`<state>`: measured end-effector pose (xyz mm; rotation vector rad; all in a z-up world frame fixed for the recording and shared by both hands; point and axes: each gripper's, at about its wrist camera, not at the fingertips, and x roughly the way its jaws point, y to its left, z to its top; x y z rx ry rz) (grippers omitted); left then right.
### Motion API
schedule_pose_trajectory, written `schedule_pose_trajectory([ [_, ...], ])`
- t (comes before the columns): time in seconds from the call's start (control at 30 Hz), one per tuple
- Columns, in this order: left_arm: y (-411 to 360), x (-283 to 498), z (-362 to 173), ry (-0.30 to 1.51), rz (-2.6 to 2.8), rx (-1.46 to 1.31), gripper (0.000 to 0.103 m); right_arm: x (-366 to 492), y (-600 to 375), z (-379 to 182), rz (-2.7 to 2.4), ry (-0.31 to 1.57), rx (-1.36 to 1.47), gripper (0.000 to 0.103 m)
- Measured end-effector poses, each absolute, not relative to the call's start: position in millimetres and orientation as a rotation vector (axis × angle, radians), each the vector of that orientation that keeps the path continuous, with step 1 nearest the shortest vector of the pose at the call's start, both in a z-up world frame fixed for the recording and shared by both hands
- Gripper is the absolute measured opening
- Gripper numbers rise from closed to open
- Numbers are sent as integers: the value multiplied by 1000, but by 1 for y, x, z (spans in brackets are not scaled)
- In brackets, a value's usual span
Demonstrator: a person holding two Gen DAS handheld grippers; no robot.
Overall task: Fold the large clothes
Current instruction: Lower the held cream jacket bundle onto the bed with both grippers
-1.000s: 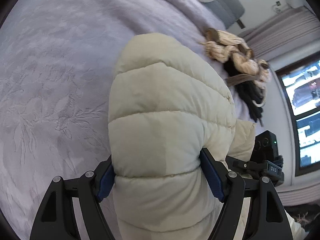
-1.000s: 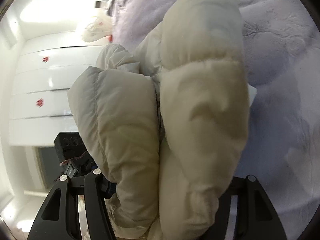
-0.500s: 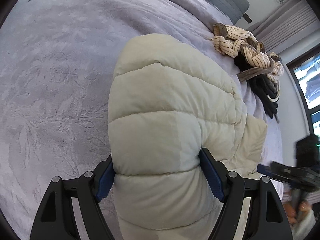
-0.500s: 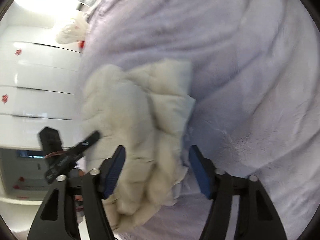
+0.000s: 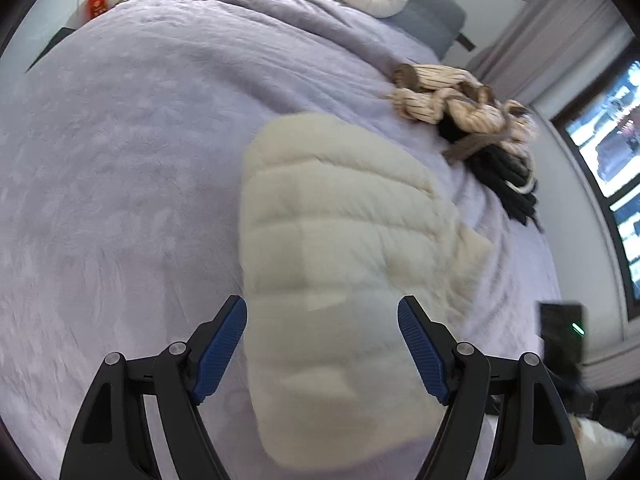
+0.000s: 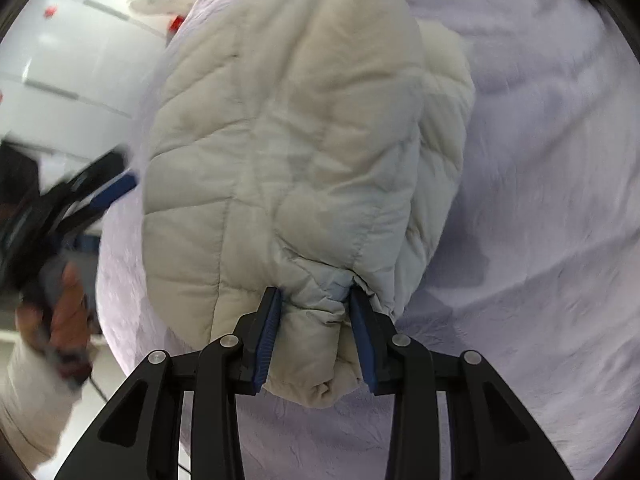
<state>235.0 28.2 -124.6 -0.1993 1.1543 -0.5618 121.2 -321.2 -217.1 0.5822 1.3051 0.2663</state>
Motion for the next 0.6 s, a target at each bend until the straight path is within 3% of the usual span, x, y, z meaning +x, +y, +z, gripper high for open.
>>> schedule_pose_trajectory([
  [0.4, 0, 187, -166, 1241, -533, -68, 78, 129, -326, -272, 259, 1313, 661, 37],
  [0.6, -4, 186, -172, 1241, -518, -39, 79, 138, -333, -262, 260, 1327, 654, 39],
])
